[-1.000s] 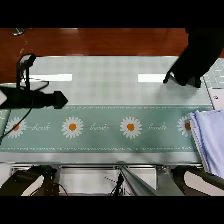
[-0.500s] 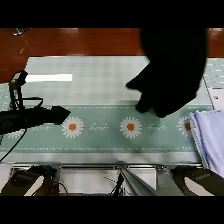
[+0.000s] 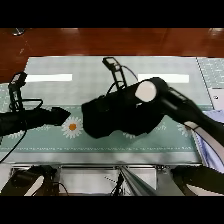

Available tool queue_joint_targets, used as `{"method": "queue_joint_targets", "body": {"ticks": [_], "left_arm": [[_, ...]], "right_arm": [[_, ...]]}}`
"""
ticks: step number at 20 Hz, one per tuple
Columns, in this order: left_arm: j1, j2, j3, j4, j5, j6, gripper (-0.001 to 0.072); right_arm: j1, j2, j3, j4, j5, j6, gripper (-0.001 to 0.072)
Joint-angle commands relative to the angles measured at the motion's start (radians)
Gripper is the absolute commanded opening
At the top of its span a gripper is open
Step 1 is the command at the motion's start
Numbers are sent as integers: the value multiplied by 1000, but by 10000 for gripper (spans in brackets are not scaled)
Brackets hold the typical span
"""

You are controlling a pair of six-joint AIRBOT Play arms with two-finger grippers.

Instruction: Fold the shirts.

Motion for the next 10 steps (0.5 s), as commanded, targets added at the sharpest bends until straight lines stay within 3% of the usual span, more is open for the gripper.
{"method": "queue_joint_targets", "body": {"ticks": [1,4,6,8,10], "left_arm": [[2,1,0,10,-47,1,705],[17,1,10,134,-164,0,704],[60,1,3,166,-271,0,704],[94,2,-67,143,-340,-51,704],[95,1,-211,73,-335,-61,704]], "right_arm": [[-21,-79,-20,96,-34,-28,616],[-281,4,41,35,179,-79,615],[-517,102,38,-84,310,-84,614],[-737,208,-43,-190,373,-76,614],[-922,328,-238,-189,357,-77,613]]}}
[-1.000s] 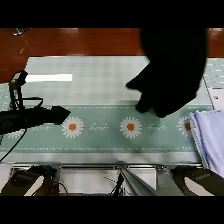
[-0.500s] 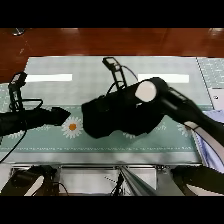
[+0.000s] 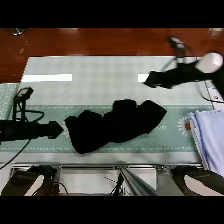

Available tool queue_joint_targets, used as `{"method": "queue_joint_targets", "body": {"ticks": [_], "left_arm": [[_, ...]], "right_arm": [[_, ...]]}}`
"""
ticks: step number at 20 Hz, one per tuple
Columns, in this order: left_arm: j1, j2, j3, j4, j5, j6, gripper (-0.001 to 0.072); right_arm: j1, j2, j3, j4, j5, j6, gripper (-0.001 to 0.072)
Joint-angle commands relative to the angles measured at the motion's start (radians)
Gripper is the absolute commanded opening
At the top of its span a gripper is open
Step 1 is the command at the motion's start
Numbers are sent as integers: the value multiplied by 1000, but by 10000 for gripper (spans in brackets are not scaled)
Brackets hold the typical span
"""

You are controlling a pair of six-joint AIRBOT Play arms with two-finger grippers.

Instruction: Fold the shirts.

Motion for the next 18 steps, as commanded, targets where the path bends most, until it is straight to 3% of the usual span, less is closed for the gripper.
{"method": "queue_joint_targets", "body": {"ticks": [1,3,6,9,12,16,17,18], "left_arm": [[21,0,-204,-102,-62,-33,704],[21,0,-338,-230,-27,-37,704],[19,0,-432,-435,168,-33,704],[19,-29,-478,-538,327,-28,704],[12,-107,-479,-544,376,3,704],[-14,-253,-479,-626,416,153,702],[-19,-282,-478,-681,449,216,684],[-19,-303,-478,-742,477,271,460]], "right_arm": [[-332,197,-274,-40,61,-11,614],[-412,312,-510,75,22,-77,613],[-420,395,-695,186,-11,-130,613],[-420,398,-750,249,-15,-174,614],[-420,398,-752,254,-34,-179,613],[-420,398,-752,254,-46,-177,613],[-420,398,-752,254,-46,-177,613],[-420,398,-752,254,-48,-173,613]]}}
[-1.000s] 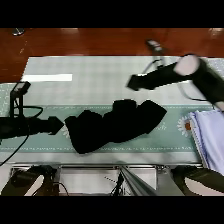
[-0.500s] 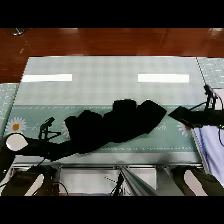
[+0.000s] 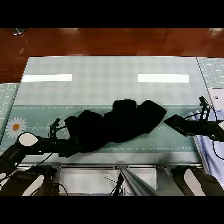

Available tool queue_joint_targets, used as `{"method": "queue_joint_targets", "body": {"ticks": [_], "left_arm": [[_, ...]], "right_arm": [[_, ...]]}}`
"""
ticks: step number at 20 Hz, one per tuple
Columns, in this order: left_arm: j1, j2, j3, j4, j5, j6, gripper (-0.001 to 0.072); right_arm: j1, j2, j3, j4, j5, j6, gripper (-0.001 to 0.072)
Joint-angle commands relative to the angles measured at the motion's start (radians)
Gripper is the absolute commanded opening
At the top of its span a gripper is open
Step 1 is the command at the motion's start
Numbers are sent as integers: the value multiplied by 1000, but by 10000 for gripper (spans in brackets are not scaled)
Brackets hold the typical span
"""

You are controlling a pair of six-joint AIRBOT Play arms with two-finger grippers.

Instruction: Fold the shirts.

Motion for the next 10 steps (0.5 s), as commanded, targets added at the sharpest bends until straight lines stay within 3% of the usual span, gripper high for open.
{"method": "queue_joint_targets", "body": {"ticks": [1,3,7,10], "left_arm": [[-8,-92,5,-166,107,198,12],[-8,-97,34,-204,119,259,19],[-8,-97,97,-204,91,259,18],[-8,-97,123,-204,65,259,19]], "right_arm": [[-2,-3,-5,15,-13,1,613],[19,-40,-5,27,-35,1,613],[125,-212,21,82,-205,3,613],[176,-382,119,135,-232,1,612]]}}
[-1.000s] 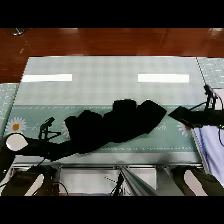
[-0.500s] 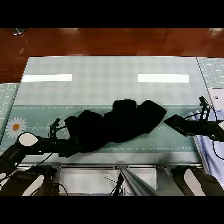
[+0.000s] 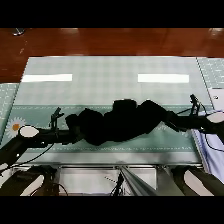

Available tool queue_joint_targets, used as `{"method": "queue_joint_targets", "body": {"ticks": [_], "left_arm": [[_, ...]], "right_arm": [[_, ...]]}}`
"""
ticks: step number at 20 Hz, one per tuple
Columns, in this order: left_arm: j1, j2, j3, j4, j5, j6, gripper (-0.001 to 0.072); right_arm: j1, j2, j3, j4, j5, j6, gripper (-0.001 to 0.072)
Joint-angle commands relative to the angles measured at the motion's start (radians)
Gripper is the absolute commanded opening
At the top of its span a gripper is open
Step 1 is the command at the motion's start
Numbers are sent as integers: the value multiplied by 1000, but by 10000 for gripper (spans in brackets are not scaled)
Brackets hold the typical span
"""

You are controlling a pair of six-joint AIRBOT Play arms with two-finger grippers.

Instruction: Fold the shirts.

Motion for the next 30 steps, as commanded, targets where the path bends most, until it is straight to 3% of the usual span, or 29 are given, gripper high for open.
{"method": "queue_joint_targets", "body": {"ticks": [1,2,3,4,5,10,15,17,20,23,30], "left_arm": [[0,-3,30,-18,-20,18,18],[0,-3,31,-18,-19,18,19],[0,-3,31,-18,-19,18,19],[0,-3,31,-18,-23,18,19],[0,-3,36,-17,-35,19,19],[82,9,283,-18,-126,37,18],[243,12,945,-3,-93,36,17],[330,13,1205,97,-91,-10,17],[431,29,1487,299,-162,-102,17],[500,87,1645,415,-250,-110,17],[483,352,1670,687,-327,-170,17]], "right_arm": [[71,-185,100,45,-53,0,591],[92,-235,133,46,-50,-1,501],[111,-273,162,48,-47,-2,333],[124,-305,196,56,-28,-14,102],[124,-325,240,62,3,-39,22],[72,-323,665,27,275,-50,21],[72,-270,1412,-119,393,88,20],[72,-231,1654,-187,433,109,20],[72,-53,1707,-286,428,113,21],[72,132,1707,-396,468,115,20],[72,388,1678,-544,563,182,21]]}}
